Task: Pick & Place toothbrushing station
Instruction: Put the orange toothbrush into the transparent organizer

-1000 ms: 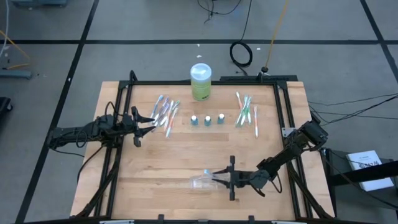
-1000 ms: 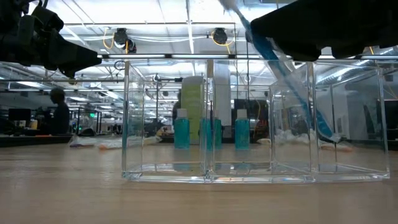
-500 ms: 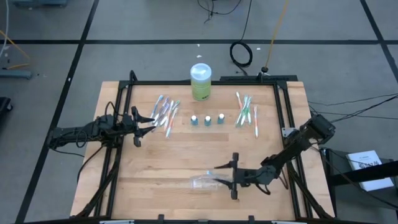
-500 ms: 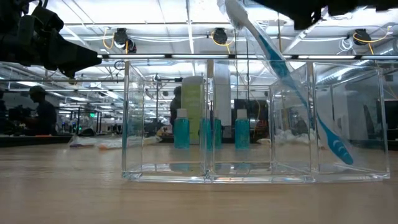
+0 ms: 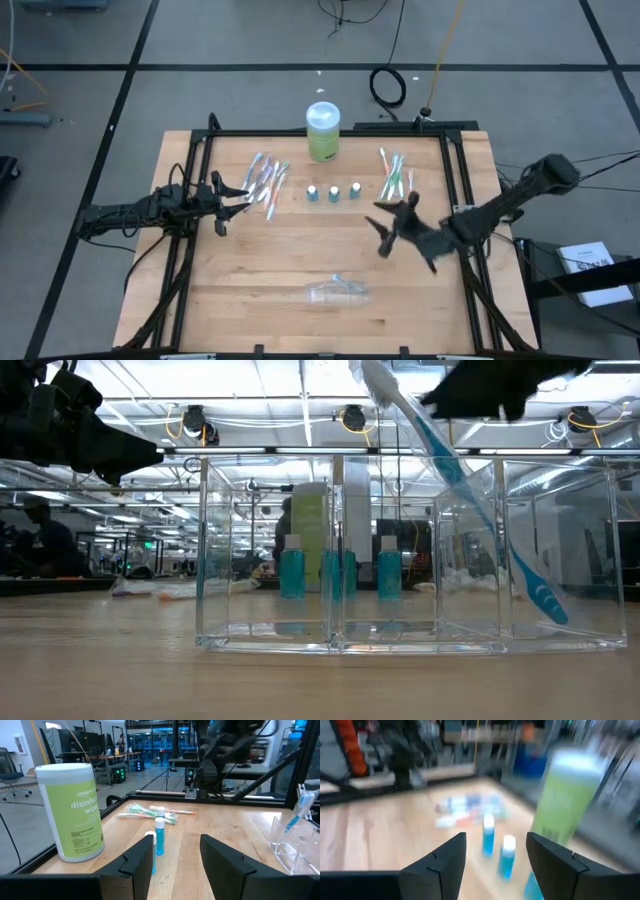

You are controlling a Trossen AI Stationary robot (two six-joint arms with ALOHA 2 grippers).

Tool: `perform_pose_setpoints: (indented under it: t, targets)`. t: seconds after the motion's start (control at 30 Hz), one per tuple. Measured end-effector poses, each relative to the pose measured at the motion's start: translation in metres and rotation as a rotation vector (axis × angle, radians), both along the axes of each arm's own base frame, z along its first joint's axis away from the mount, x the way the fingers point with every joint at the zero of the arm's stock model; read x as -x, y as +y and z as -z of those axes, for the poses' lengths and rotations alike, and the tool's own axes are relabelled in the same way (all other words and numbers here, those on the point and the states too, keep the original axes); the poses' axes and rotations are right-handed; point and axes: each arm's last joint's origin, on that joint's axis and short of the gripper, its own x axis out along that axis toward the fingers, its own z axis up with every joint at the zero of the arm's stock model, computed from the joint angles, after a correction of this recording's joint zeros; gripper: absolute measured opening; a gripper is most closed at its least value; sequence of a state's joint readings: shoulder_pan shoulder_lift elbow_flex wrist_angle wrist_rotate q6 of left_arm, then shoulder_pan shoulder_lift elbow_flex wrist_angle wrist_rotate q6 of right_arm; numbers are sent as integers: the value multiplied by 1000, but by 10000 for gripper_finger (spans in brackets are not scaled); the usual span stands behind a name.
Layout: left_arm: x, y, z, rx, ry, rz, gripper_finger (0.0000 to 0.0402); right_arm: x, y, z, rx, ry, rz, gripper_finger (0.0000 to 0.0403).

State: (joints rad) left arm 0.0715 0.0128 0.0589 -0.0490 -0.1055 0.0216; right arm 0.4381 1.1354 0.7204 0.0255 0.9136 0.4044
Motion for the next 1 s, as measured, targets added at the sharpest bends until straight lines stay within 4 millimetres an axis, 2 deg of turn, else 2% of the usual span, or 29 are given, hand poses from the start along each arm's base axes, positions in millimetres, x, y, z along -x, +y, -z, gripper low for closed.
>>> perform_pose_setpoints:
  t: [0.1,0.2,0.4,0.5,0.7,0.8,1.0]
  targets:
    - [0,0,0,0,1,0,166,8,-31,12,-186,161,20,201]
    - [0,0,0,0,1,0,166,19,-58,25,-355,326,113,201]
    - [0,0,0,0,1,0,166,53,-99,47,-563,672,446,201]
    - [0,0,0,0,1,0,166,58,-114,50,-595,688,545,201]
    - [0,0,0,0,0,0,166,48,-141,53,-649,640,503,201]
    - [0,0,0,0,0,0,166,48,-156,60,-656,659,536,201]
    - [0,0,0,0,1,0,166,47,-169,72,-705,703,582,201]
